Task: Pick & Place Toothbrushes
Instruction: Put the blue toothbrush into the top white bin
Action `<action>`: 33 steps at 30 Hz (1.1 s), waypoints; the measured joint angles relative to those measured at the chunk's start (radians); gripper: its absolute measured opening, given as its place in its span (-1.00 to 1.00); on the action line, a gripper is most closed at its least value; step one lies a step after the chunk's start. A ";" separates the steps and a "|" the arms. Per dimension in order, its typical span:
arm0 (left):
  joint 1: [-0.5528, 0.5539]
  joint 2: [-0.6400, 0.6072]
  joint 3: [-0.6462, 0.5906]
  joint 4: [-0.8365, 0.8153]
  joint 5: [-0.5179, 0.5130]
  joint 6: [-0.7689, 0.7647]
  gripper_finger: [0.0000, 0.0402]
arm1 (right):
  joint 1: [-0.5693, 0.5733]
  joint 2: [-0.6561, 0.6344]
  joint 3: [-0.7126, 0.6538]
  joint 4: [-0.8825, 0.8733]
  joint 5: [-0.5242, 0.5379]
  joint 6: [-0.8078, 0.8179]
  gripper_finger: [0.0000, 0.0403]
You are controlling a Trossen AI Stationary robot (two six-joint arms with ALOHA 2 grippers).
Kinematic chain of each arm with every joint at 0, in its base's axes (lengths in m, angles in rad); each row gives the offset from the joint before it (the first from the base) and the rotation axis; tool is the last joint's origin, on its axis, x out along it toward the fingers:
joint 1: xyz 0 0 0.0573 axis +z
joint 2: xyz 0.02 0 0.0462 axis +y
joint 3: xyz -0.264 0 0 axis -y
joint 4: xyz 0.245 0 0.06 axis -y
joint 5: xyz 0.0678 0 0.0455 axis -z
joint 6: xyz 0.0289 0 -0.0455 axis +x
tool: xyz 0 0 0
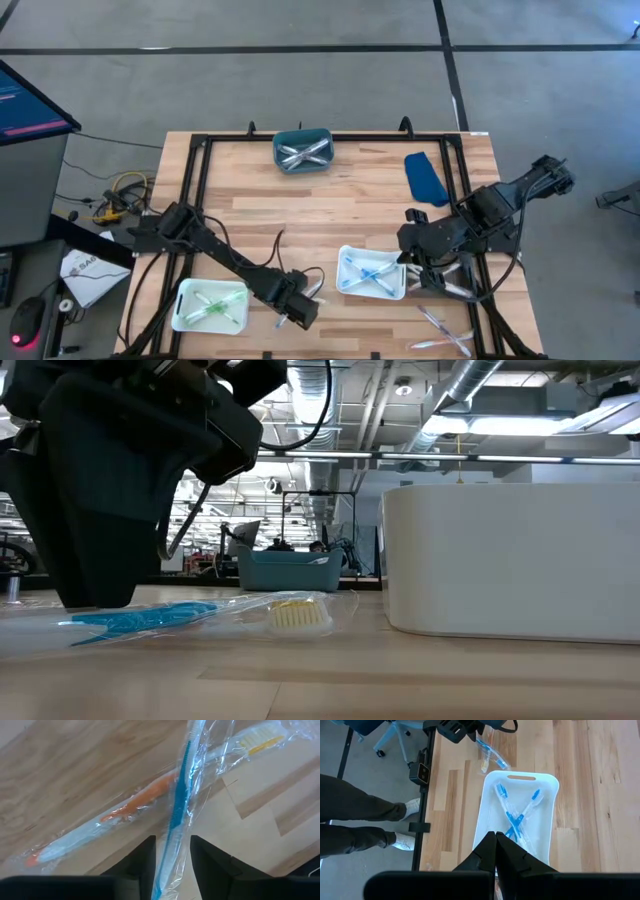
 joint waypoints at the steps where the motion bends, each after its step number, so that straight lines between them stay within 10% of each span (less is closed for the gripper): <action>1: 0.000 0.000 0.000 0.000 0.000 0.000 -0.44 | 0.000 0.000 0.000 0.000 0.000 0.000 -1.00; 24: 0.010 0.074 0.006 0.056 0.070 -0.046 -0.51 | 0.000 0.000 -0.001 0.003 0.000 0.000 -1.00; 33: 0.013 0.054 0.002 0.040 0.075 -0.044 -0.92 | 0.000 0.000 -0.001 -0.004 0.000 0.000 -1.00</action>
